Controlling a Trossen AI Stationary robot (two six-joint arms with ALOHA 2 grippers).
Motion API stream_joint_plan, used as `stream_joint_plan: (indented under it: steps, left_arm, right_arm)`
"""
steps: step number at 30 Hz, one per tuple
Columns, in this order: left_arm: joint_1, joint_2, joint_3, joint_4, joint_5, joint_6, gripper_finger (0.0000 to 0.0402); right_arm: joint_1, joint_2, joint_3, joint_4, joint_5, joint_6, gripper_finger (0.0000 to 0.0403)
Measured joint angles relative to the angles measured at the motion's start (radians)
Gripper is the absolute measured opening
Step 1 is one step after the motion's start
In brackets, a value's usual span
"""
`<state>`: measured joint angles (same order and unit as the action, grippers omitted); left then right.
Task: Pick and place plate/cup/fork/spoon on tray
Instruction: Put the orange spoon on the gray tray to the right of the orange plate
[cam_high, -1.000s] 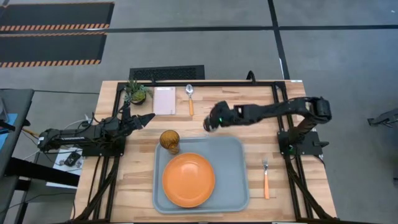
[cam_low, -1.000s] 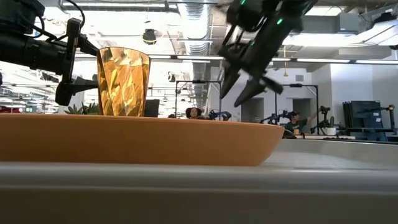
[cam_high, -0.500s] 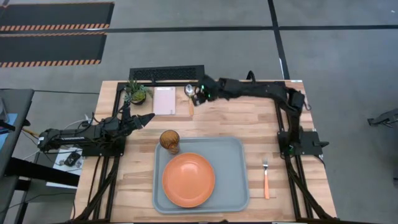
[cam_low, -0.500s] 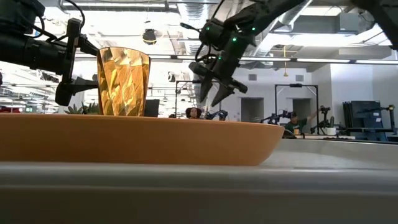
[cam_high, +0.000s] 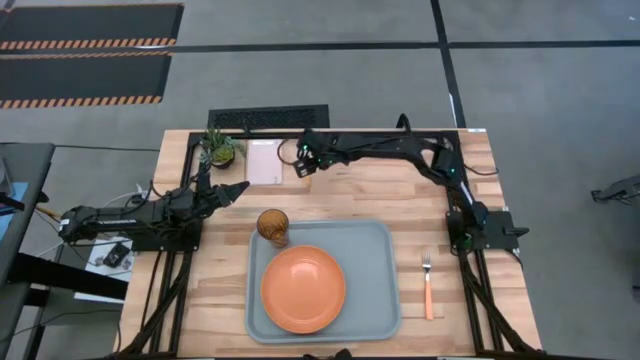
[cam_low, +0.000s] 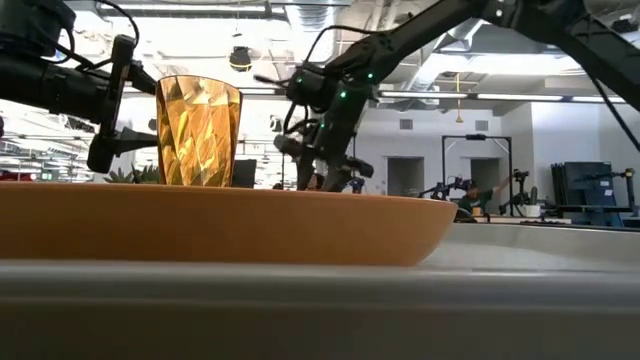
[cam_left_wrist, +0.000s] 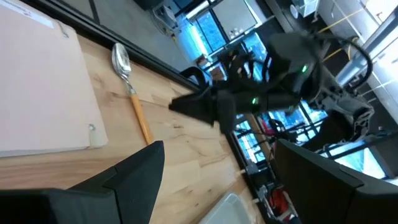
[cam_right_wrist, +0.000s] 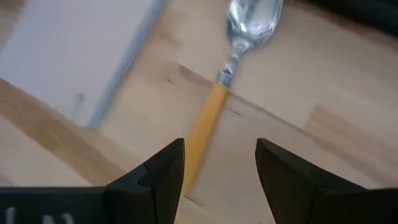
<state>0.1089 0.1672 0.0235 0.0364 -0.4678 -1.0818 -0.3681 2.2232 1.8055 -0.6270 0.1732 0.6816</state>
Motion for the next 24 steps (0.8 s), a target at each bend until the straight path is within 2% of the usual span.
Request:
stream_joint_plan:
  steps: [5,12,19,24]
  left_arm:
    - [0.0,0.017,0.0,0.002,-0.029,-0.004,0.029]
    - [0.0,0.028,-0.001,0.013,-0.006,-0.042,0.029]
    - [0.04,0.045,0.082,0.008,-0.018,-0.086,0.029]
    - [0.124,0.188,0.267,-0.118,-0.018,-0.084,0.029]
  right_arm:
    - [0.009,0.053,0.065,-0.055,0.086,0.036,0.0218]
    - [0.051,0.074,0.138,-0.189,0.073,-0.005,0.0218]
    - [0.05,-0.105,0.151,-0.434,0.142,-0.136,0.0198]
    - [0.031,-0.268,0.149,-0.563,0.184,-0.197,0.0178]
